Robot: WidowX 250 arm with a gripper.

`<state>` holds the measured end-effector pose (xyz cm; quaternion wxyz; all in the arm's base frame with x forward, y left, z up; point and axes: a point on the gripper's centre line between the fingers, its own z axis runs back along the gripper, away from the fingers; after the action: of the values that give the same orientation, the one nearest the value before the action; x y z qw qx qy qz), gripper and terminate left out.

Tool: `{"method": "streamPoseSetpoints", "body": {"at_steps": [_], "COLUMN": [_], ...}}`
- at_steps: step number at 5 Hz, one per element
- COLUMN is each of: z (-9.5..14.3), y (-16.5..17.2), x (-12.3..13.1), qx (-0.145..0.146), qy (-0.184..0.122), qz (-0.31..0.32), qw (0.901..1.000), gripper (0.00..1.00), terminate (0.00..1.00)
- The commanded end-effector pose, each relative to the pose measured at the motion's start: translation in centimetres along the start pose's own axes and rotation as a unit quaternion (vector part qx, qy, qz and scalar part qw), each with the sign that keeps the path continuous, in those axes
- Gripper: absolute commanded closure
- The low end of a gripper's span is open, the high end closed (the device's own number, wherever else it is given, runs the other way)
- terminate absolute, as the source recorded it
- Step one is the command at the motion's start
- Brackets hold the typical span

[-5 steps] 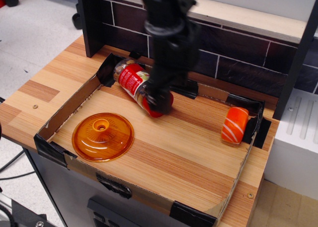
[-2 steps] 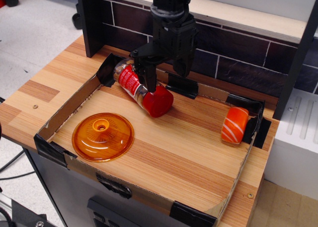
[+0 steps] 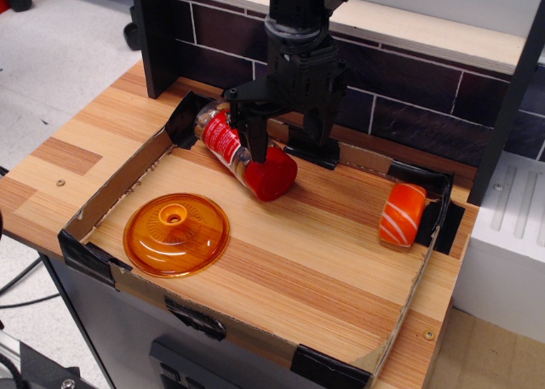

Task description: Upright basil bottle

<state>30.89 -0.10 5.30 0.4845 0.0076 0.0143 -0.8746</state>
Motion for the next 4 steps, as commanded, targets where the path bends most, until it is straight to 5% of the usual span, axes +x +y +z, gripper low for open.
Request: {"method": "streamPoseSetpoints", "body": {"at_steps": [1,4], "z": [-1.0,-3.0], "y": [0.8,1.2], "x": [0.1,0.3], "qx": [0.001,0.0], "qy": [0.017,0.039], "qz": [0.071,0.1], "qw": [0.9973,0.9942], "gripper": [0.0,0.0], "terminate": [0.0,0.0]}}
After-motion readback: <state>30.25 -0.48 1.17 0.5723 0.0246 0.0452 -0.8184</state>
